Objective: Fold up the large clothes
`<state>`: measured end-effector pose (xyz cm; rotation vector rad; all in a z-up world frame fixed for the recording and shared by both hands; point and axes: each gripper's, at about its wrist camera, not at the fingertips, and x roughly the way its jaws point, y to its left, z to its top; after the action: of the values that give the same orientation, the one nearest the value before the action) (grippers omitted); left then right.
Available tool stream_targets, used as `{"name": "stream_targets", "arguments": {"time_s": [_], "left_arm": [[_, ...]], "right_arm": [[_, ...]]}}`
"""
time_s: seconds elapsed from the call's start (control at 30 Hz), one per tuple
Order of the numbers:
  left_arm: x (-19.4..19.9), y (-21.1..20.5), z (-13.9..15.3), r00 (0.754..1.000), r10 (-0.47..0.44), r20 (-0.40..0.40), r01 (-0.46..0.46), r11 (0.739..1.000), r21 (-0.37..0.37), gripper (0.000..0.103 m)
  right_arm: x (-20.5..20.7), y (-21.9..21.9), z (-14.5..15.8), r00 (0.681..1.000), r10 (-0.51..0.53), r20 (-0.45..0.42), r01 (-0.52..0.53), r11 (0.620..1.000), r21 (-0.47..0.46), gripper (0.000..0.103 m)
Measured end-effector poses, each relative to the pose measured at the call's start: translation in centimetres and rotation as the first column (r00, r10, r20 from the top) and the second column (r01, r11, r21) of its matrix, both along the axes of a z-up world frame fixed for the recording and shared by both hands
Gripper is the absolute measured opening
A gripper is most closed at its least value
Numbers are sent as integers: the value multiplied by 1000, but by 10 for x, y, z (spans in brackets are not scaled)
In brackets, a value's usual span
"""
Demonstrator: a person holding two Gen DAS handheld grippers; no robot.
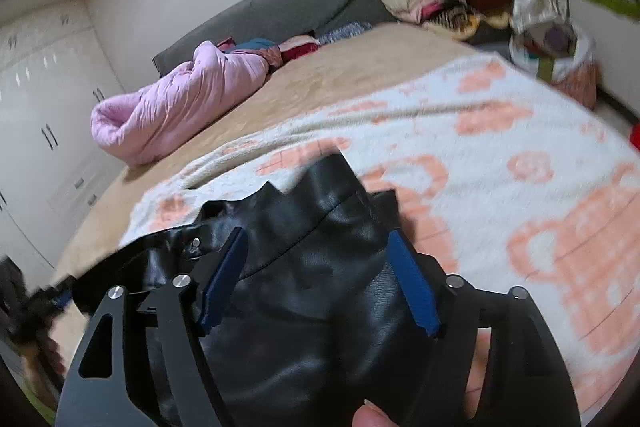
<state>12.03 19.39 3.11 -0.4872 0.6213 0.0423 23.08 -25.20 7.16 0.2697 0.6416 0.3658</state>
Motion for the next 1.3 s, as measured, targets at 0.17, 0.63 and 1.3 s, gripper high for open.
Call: {"name": "stream_targets", "arguments": {"time_s": [0.17, 0.63, 1.3], "left_arm": [[-4, -11, 3, 998, -59, -37, 63, 991, 117, 61], [58, -41, -34, 987, -73, -144, 116, 940, 322, 0], [80, 10, -27, 984, -135, -115, 141, 989, 50, 63]], "right_arm": [[7, 7, -8, 1000, 5, 1, -5, 981, -196, 74], [65, 55, -44, 994, 67, -91, -101, 885, -455, 20], [83, 26, -30, 997, -35, -62, 16, 960, -281, 11]]}}
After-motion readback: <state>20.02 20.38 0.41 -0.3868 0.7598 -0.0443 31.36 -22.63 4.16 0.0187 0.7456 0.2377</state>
